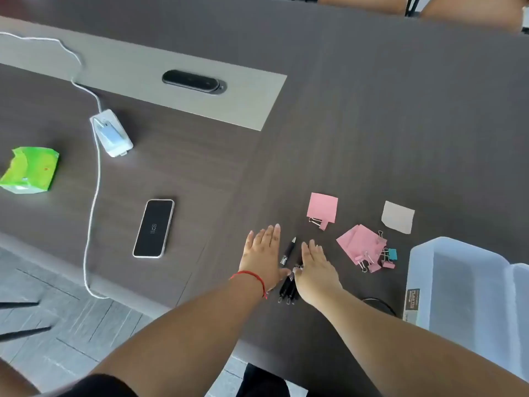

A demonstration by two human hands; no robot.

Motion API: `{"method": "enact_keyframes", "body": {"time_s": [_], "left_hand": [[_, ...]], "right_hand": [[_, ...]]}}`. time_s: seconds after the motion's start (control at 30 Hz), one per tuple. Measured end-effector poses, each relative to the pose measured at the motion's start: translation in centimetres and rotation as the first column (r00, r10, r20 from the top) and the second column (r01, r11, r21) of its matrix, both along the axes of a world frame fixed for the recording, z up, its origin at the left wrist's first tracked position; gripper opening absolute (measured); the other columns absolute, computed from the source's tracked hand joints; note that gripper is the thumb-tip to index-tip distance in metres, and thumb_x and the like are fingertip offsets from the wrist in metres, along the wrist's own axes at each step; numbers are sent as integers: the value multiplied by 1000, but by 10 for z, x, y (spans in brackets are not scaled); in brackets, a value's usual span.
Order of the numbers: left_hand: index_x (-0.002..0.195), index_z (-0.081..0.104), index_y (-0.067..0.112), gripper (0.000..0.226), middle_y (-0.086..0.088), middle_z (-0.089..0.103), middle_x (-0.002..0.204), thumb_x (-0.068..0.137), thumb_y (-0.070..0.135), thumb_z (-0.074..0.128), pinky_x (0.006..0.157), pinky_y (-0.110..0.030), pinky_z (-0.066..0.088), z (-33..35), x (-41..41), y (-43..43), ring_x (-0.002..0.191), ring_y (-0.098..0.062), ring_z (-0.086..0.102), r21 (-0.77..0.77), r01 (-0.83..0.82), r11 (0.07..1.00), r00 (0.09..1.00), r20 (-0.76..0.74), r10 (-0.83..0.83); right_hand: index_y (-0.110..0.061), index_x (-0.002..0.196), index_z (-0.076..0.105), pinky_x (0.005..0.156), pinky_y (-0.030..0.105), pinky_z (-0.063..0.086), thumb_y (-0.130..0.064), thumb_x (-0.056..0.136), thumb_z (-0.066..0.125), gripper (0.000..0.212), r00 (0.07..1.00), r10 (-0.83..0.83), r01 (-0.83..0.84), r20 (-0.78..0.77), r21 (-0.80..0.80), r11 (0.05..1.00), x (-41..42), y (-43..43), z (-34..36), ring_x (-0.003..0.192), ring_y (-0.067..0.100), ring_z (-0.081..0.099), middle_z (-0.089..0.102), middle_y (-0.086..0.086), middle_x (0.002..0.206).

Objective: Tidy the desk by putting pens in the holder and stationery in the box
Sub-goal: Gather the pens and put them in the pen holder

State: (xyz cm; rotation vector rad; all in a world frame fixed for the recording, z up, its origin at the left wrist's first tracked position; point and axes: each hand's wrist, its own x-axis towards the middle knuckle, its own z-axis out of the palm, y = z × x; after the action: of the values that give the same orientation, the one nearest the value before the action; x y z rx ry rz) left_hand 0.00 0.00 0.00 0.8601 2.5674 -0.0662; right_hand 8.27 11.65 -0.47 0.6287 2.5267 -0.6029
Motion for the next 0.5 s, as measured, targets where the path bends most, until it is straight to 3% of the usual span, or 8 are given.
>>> {"method": "enact_keyframes", "body": {"time_s": [0.13,0.3,0.4,0.5], "left_hand": [[153,-4,13,103,-5,28,153,81,69,43,112,-45,25,-11,14,4,136,-25,33,-20,37,999,999,18,-37],[148,21,11,88,-6,41,139,83,64,48,101,-42,36,-19,20,11,126,-25,41,-46,9,999,999,48,-6],[134,36,12,74,-5,46,130,82,63,52,95,-40,41,-22,21,12,120,-25,46,-23,-18,1000,997,75,20],[128,38,11,67,-6,47,128,84,57,56,90,-42,48,-23,20,13,119,-26,48,-6,-66,998,986,154,66]], "right_hand": [[-10,155,2,122,36,19,-26,100,35,66,999,19,-18,50,-20,1000,8,-6,-9,152,22,-1,-6,4,164],[-12,154,10,119,34,23,-27,99,40,64,999,28,-28,30,-1,1000,15,-6,-13,152,20,2,-2,4,164],[-12,150,23,113,36,31,-27,96,48,62,998,-45,46,-36,34,998,18,-8,-10,147,23,22,18,5,160],[-12,139,38,100,35,42,-28,93,53,51,987,-138,144,-85,63,988,18,-12,-11,124,27,47,40,7,140]]}}
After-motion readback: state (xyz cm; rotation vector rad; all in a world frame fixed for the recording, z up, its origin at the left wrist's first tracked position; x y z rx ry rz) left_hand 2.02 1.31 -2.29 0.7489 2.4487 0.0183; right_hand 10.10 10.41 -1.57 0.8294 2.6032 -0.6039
